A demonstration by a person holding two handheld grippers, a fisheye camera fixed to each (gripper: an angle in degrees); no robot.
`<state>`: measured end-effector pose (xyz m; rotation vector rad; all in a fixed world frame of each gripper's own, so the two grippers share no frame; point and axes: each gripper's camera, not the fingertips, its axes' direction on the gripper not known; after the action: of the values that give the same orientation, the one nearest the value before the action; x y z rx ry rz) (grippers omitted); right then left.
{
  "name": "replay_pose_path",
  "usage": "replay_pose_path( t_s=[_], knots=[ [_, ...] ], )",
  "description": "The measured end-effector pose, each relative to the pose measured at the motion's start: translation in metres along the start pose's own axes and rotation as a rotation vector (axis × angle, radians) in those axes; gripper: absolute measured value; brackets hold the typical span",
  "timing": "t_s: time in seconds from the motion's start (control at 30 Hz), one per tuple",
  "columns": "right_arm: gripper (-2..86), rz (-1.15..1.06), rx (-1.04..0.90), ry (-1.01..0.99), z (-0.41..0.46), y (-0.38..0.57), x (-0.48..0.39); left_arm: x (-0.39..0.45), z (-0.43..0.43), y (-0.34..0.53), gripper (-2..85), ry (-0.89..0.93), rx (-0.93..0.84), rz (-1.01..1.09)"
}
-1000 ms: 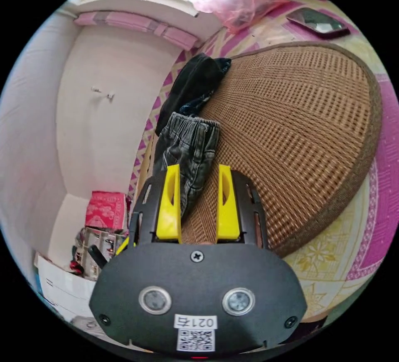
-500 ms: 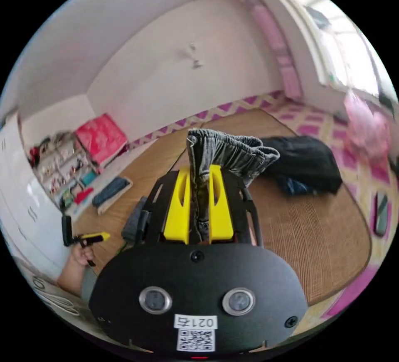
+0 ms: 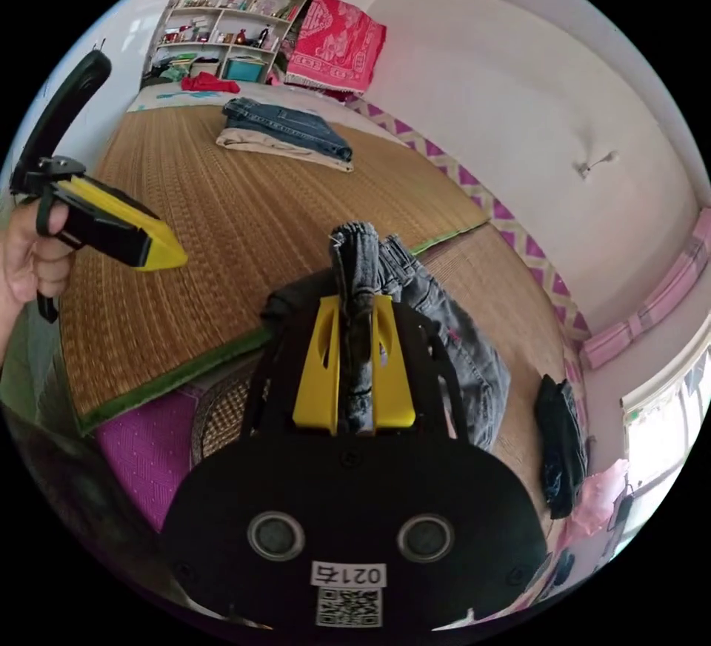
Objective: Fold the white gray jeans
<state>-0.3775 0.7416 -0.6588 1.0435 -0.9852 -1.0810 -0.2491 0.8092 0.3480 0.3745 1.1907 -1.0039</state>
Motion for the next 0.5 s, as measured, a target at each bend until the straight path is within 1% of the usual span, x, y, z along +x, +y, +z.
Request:
replay_pose_path(
  t_s=[0.07, 0.1, 0.13, 0.2, 0.27, 0.33, 0.4, 0.47, 0.5],
  knots=[
    [7.1, -0.04, -0.011, -0.01, 0.005, -0.005, -0.006, -0.009, 0.002, -0.001, -0.9, 0.05, 0.017, -0.006],
    [7.4, -0.092, -0.069, -0.025, 0.027, -0.007, -0.015, -0.015, 0.006, -0.004, -0.9, 0.093, 0.031, -0.011],
    [7.7, -0.092, -0.093, -0.076, 0.048, -0.003, -0.017, -0.017, 0.01, -0.006, -0.9, 0.113, 0.034, -0.013],
    [8.6, -0.009, -0.039, -0.116, 0.048, 0.002, -0.003, -0.02, 0.024, -0.016, -0.9, 0.149, 0.03, -0.017],
    [9.8, 0.077, -0.041, -0.255, 0.042, 0.001, 0.025, -0.017, 0.036, -0.023, -0.9, 0.17, 0.02, -0.007],
    [9.5, 0.204, 0.015, -0.511, 0.027, 0.017, 0.076, -0.01, 0.047, -0.032, -0.9, 0.212, 0.022, 0.01],
    [8.6, 0.309, 0.079, -0.603, 0.011, 0.042, 0.113, 0.001, 0.071, -0.047, -1.0, 0.265, 0.016, 0.046],
    [7.5, 0.386, 0.098, -0.54, -0.007, 0.07, 0.142, 0.004, 0.099, -0.06, -1.0, 0.25, -0.03, 0.046],
    [6.4, 0.427, 0.084, -0.453, -0.017, 0.09, 0.158, -0.001, 0.121, -0.066, -1.0, 0.2, -0.068, 0.024]
  ],
)
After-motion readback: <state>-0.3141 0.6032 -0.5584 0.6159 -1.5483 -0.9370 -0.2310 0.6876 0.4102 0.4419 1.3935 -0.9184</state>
